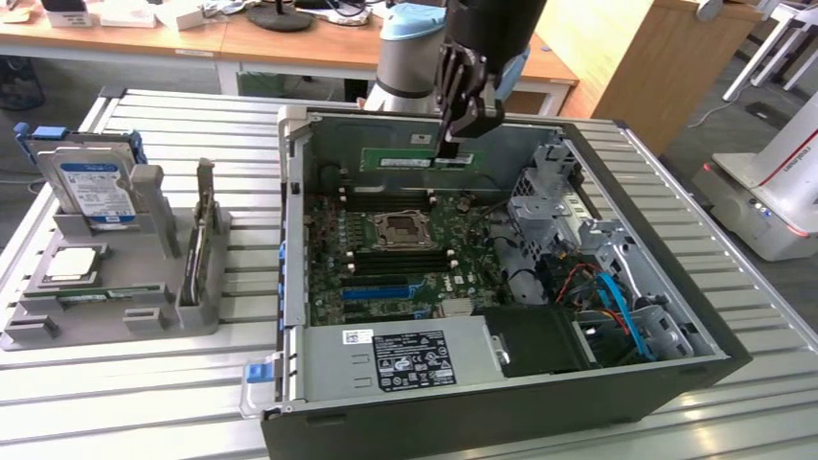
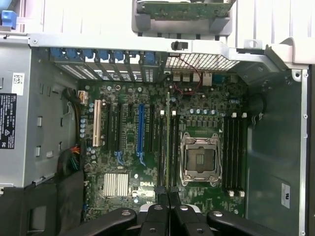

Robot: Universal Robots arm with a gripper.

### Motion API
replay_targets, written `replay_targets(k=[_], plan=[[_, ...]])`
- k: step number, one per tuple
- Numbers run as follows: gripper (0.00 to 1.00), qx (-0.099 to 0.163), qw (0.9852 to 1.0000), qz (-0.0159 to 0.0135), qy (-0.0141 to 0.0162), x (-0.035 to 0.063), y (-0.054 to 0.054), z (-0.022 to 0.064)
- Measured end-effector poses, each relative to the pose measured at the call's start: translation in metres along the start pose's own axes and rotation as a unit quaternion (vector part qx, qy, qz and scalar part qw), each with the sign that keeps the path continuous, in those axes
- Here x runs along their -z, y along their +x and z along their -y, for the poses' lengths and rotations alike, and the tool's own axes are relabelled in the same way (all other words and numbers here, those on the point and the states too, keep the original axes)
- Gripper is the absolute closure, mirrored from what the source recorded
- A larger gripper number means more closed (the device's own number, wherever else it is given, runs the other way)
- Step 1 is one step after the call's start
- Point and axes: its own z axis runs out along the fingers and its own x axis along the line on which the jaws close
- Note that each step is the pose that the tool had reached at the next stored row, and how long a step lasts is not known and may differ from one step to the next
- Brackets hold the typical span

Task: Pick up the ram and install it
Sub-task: 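Pick up the ram and move it above insertion slot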

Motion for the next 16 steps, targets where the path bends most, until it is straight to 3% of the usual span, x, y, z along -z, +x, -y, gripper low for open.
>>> replay_targets(k=[7, 16], plan=[[0.88, 0.000, 1.0000, 0.0000, 0.0000, -0.0079, 0.0002, 0.0004], [0.88, 0.000, 1.0000, 0.0000, 0.0000, -0.0081, 0.0004, 0.0044]])
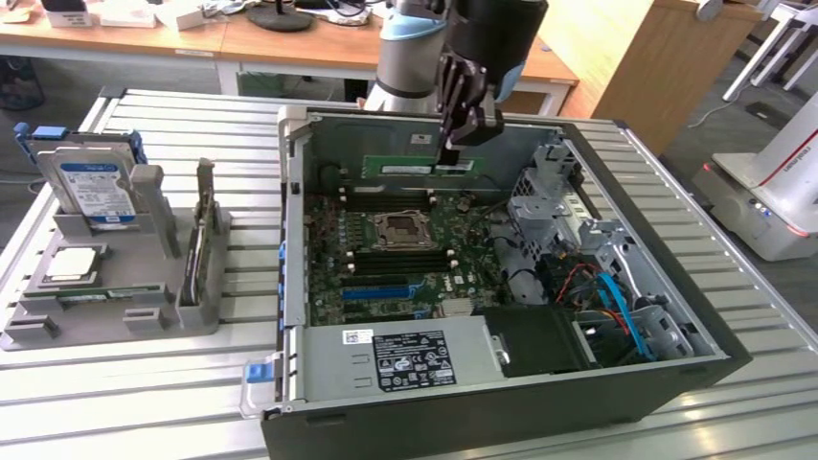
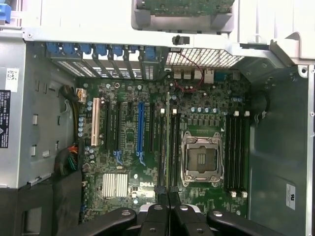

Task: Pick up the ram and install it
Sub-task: 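Pick up the ram and move it above insertion slot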

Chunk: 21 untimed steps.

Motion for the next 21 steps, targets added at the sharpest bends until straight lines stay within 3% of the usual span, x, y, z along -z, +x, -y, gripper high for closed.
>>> replay_targets(k=[7, 21], plan=[[0.88, 0.000, 1.0000, 0.0000, 0.0000, 0.0003, 0.0006, 0.0100], [0.88, 0.000, 1.0000, 0.0017, 0.0000, -0.0003, -0.0026, 0.0102]])
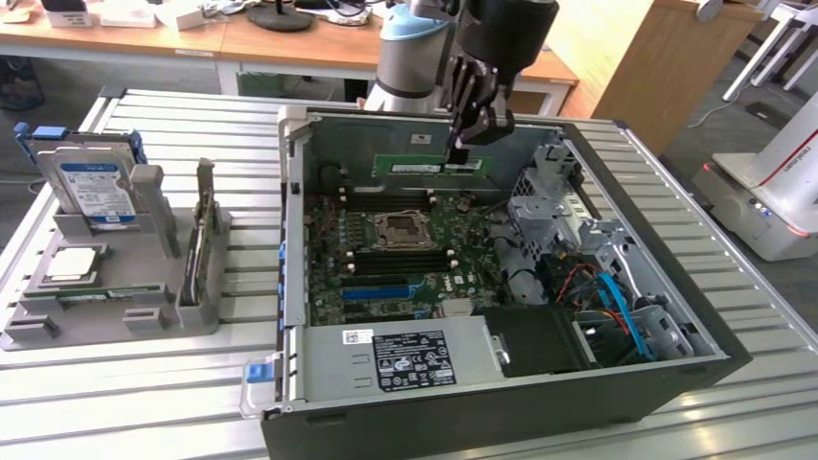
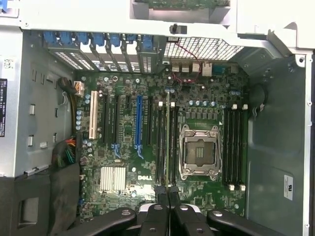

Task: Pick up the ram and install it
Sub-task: 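Pick up the ram and move it above insertion slot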

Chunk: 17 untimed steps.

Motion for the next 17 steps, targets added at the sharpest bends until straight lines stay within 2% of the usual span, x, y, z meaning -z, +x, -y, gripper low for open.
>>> replay_targets(k=[10, 17], plan=[[0.88, 0.000, 1.0000, 0.0051, 0.0001, -0.0010, -0.0056, 0.0002], [0.88, 0.000, 1.0000, 0.0061, 0.0001, -0.0042, -0.0062, 0.0004]])
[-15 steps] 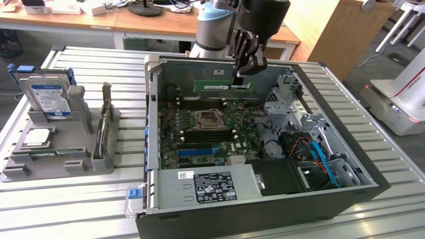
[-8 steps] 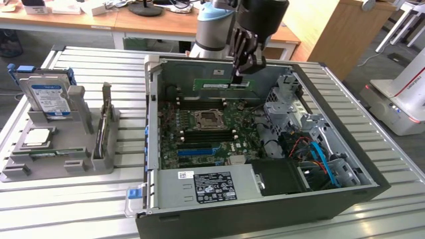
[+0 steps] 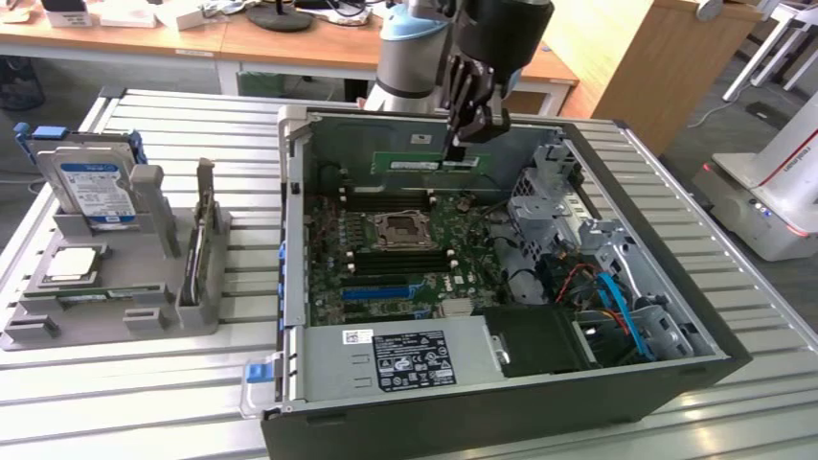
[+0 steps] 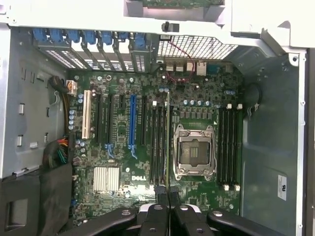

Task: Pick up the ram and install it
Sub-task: 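Pick up the ram and move it above insertion slot, then insert the ram into the slot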

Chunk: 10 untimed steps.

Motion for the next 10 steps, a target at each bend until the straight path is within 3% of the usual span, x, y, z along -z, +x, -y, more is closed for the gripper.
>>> replay_targets(k=[5, 10], plan=[[0.88, 0.000, 1.0000, 0.0000, 0.0000, -0.0069, 0.0003, 0.0003], [0.88, 0.000, 1.0000, 0.0000, 0.0000, -0.0076, 0.0003, 0.0003]])
